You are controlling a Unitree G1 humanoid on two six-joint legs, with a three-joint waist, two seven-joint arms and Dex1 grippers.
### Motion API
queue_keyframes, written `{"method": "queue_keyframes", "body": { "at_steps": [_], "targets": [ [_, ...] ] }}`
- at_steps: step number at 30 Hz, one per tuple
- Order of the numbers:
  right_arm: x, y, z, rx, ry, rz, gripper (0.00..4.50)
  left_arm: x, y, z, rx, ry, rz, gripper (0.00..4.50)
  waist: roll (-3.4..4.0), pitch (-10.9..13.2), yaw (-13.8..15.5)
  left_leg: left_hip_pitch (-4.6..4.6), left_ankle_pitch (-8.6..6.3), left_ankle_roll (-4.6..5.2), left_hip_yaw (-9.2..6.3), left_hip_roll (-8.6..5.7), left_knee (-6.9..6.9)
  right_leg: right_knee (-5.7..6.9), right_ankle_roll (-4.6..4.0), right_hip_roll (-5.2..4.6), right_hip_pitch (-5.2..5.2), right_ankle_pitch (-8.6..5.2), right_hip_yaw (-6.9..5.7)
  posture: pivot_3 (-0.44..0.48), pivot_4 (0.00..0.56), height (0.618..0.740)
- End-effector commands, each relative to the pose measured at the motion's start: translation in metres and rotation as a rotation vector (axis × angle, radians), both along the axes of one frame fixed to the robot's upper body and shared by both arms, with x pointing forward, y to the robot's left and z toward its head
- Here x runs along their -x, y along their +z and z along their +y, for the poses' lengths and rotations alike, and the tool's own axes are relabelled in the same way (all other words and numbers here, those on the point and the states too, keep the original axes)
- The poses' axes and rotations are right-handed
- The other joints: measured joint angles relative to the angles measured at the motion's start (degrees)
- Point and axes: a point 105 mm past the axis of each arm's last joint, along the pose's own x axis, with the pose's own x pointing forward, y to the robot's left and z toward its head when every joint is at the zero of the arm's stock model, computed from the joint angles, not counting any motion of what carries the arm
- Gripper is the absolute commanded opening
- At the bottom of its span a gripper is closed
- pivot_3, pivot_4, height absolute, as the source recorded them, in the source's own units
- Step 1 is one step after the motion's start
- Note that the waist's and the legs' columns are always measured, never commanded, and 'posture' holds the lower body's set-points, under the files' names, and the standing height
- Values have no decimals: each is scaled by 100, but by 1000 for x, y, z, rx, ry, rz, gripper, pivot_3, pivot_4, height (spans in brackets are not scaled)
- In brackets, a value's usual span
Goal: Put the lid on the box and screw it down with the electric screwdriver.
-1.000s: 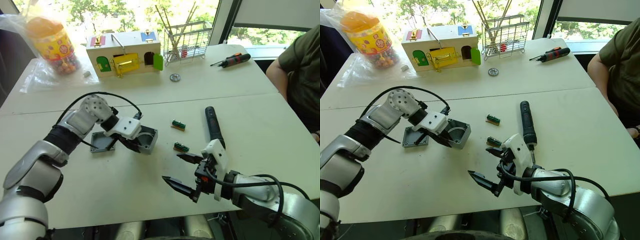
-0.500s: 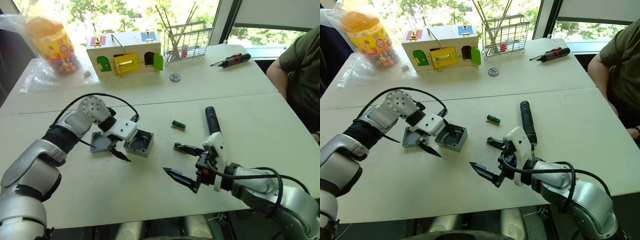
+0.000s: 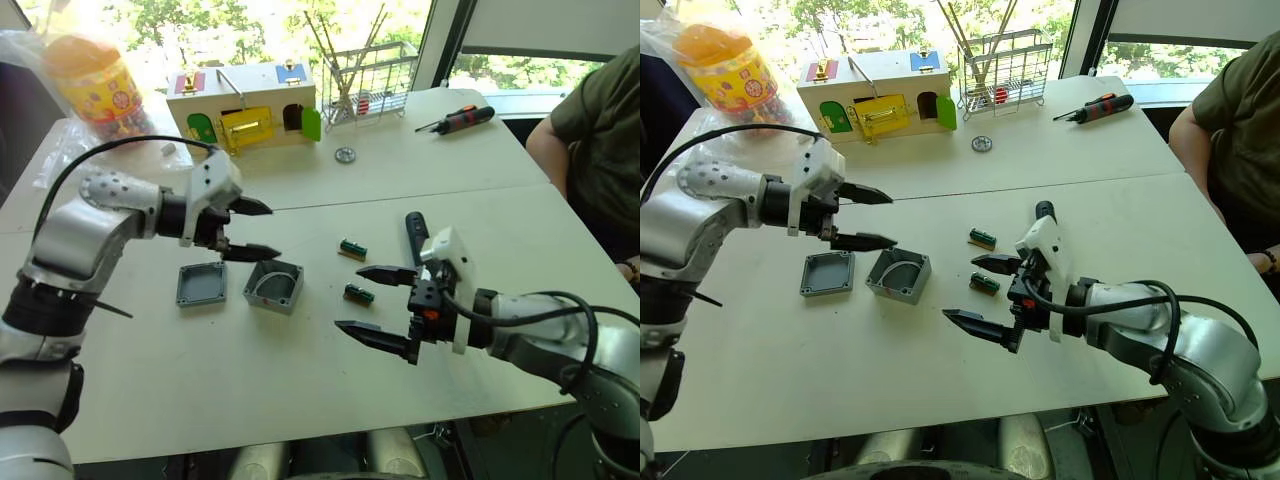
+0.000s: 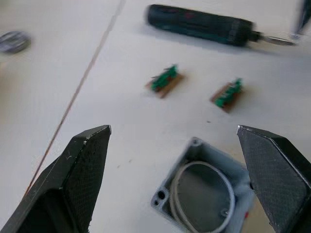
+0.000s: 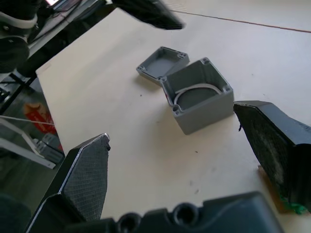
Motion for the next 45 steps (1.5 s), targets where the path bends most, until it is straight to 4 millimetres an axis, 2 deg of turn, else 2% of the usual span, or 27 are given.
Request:
{"method": "queue_keyframes", "body": {
  "at_steps": [1, 3, 6, 9, 14, 18, 25, 28, 31, 34, 37, 38, 40, 44, 45],
  "targets": [
    [-7, 2, 11, 3, 62, -44, 4500, 0, 22, 35, 49, 281, -83, 4255, 0, 0, -23, 0, 0, 0, 0, 0, -1, 0, 0, 0, -2, 0, -1, 0, 150, 740],
    [-14, 0, 11, 4, 73, -56, 4500, 1, 16, 49, 18, 393, -81, 4255, 0, 0, -18, -1, 0, -1, 2, 0, -6, 0, 0, -3, -7, 0, 0, 0, 150, 740],
    [-17, -8, 20, 21, 98, -84, 4500, 12, -11, 86, -10, 611, 122, 4255, -1, -1, 5, -2, 1, -3, 3, -4, -8, -1, 0, -6, -8, 0, 3, 0, 150, 740],
    [-23, -14, 27, 7, 95, -109, 4500, 22, -32, 94, -53, 684, 257, 4255, -1, -1, 2, -2, 2, -6, 5, -3, -8, 5, 0, -4, -16, 0, 7, 0, 150, 740],
    [-16, -16, 45, -35, 111, -130, 4500, 28, -46, 114, -62, 803, 419, 4255, -3, -2, 126, -2, 5, -12, 5, -6, -4, 6, -1, -5, -16, 0, 10, 0, 150, 740],
    [-13, -17, 52, -71, 92, -127, 4500, 24, -47, 113, -67, 800, 458, 4255, -9, -6, 126, -2, 7, -16, 3, -7, -4, 6, -1, -6, -15, 1, 10, 0, 150, 740],
    [-12, -17, 57, -105, 52, -133, 4500, 19, -62, 112, -114, 819, 528, 4255, -10, -6, 109, -2, 9, -21, 4, -6, -12, 7, -2, -6, -22, 1, 15, 0, 150, 740],
    [-13, -17, 55, -110, 26, -133, 4500, 17, -75, 115, -166, 844, 564, 4255, -10, -6, 113, -2, 9, -21, 4, -7, -12, 8, -1, -6, -21, 1, 16, 0, 150, 740],
    [-13, -19, 55, -112, 10, -130, 4500, 12, -84, 105, -166, 812, 589, 4255, -10, -6, 125, -2, 10, -21, 4, -7, -12, 8, -1, -5, -21, 1, 16, 0, 150, 740],
    [-13, -19, 55, -117, -3, -130, 4500, 7, -92, 103, -209, 808, 581, 4255, -10, -7, 120, -2, 10, -22, 5, -8, -11, 8, -1, -6, -20, 1, 17, 0, 150, 740],
    [-14, -19, 55, -122, -19, -130, 4500, 2, -96, 103, -219, 815, 578, 3428, -9, -7, 125, -1, 12, -25, 4, -7, -12, 10, -1, -5, -21, 1, 17, 0, 150, 740],
    [-14, -19, 54, -122, -23, -130, 4500, 1, -97, 103, -222, 812, 578, 2975, -10, -7, 126, -1, 13, -26, 4, -7, -12, 10, -1, -5, -21, 1, 17, 0, 150, 740],
    [-15, -19, 53, -122, -35, -129, 4500, 2, -98, 101, -234, 797, 578, 1774, -11, -8, 122, -1, 13, -27, 4, -8, -11, 10, -1, -6, -20, 1, 17, 0, 150, 740],
    [-16, -20, 51, -119, -46, -125, 4500, 4, -101, 99, -243, 783, 578, 24, -1, -14, 109, 0, 13, -27, 4, -7, -13, 12, -2, -6, -21, 1, 18, 0, 150, 740],
    [-17, -20, 50, -120, -49, -121, 4500, 4, -102, 99, -241, 784, 577, 24, 0, -15, 110, 0, 13, -27, 4, -7, -13, 14, -2, -5, -21, 1, 19, 0, 150, 740]
  ]
}}
